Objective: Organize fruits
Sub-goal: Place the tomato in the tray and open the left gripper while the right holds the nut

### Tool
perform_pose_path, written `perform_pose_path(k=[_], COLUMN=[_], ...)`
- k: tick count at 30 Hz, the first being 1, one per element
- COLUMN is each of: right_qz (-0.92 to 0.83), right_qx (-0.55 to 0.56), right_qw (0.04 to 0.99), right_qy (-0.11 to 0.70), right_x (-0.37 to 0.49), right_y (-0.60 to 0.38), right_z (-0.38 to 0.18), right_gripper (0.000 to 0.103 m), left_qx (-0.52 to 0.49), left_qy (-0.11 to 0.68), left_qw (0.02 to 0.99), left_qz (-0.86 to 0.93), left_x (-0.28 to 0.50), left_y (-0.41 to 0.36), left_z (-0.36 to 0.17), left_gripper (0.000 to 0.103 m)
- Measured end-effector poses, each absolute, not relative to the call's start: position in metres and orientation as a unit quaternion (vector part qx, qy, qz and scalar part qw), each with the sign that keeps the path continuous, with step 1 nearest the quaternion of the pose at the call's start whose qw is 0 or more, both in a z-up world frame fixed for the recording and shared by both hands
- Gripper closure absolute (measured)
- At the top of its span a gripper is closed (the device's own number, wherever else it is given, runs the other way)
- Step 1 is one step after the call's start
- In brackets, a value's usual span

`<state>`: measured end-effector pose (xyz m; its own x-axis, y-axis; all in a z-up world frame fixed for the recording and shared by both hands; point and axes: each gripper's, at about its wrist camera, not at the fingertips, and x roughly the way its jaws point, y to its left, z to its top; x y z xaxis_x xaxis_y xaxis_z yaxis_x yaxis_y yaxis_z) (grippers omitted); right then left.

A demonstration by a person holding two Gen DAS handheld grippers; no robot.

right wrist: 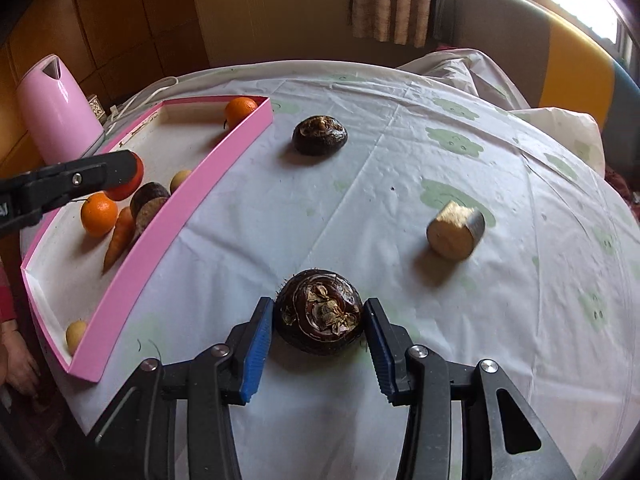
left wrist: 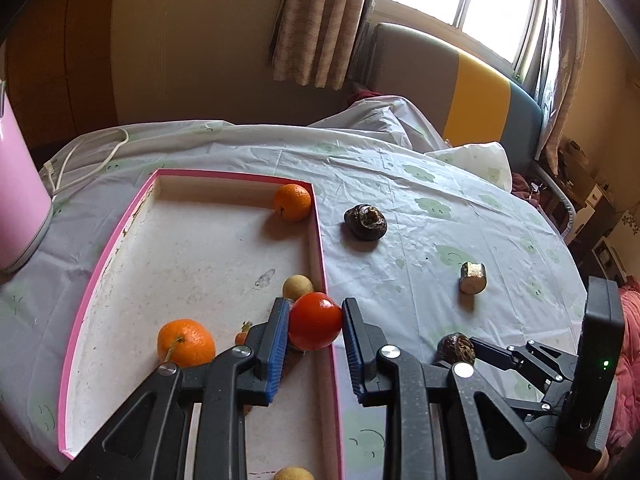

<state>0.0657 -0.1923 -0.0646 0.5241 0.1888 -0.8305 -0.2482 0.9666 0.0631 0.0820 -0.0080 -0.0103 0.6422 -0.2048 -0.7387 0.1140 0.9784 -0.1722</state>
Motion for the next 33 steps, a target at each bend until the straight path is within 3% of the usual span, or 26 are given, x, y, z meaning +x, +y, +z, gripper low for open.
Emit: perform_pose_path(k=[33], right_qz=[0.093], right_qx=[-0.043], right_qw=[0.892], right_qy=[0.441], right_x=[0.045], right_y=[-0.191], right_z=[-0.072], right_gripper=[0.057], left_qx=[-0.067], left_qy=[0.408], left_qw=[0.909], left_qz=[-0.058], left_x=[0.089], left_y=[0.038], left_z=[-0.020], left_gripper=[0.076])
